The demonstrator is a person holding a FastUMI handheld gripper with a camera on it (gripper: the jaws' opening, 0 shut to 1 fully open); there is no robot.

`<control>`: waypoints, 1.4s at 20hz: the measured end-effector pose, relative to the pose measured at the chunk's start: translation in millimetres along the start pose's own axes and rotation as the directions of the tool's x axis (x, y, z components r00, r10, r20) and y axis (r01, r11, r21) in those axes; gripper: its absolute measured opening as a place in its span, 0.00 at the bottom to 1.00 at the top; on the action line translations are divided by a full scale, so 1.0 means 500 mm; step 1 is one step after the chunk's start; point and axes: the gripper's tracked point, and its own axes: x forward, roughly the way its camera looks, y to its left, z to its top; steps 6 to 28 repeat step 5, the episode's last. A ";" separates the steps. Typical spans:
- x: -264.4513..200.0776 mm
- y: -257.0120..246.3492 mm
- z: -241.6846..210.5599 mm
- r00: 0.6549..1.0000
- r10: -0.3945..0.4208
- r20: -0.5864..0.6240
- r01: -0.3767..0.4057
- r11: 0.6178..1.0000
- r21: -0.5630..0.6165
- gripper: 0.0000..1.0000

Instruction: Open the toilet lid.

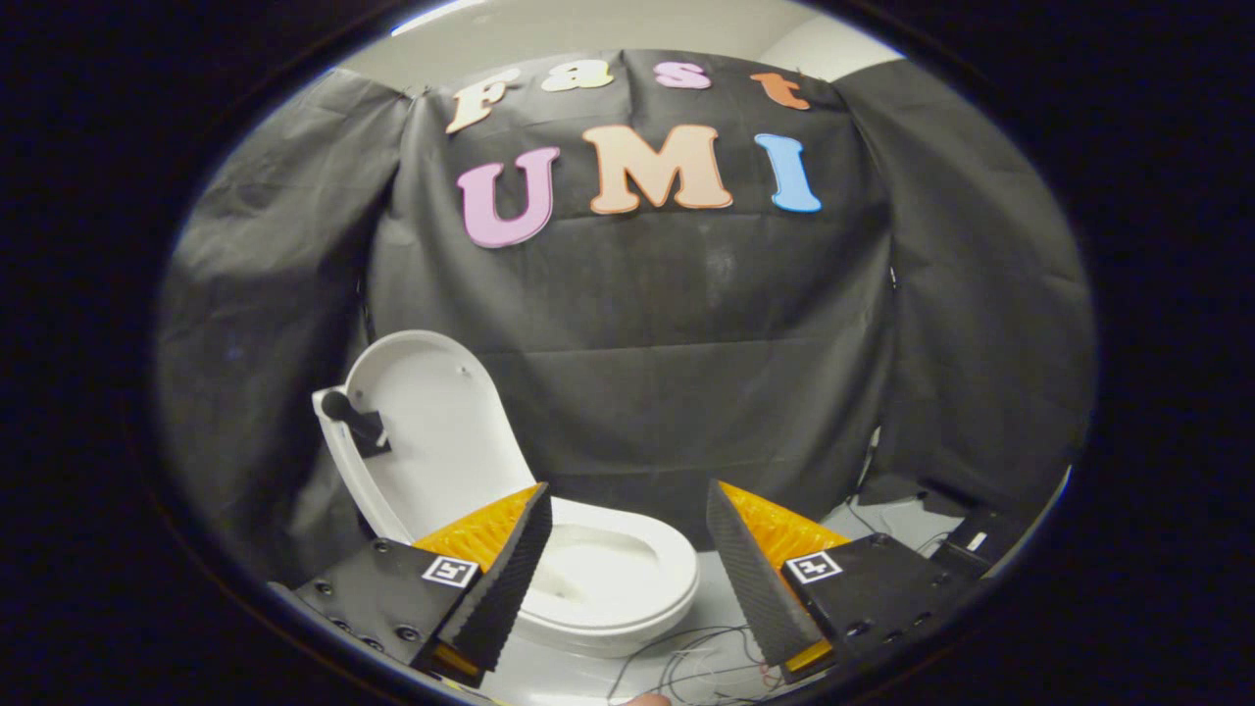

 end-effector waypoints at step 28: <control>0.001 -0.001 0.009 1.000 0.009 0.011 -0.008 0.999 -0.051 0.98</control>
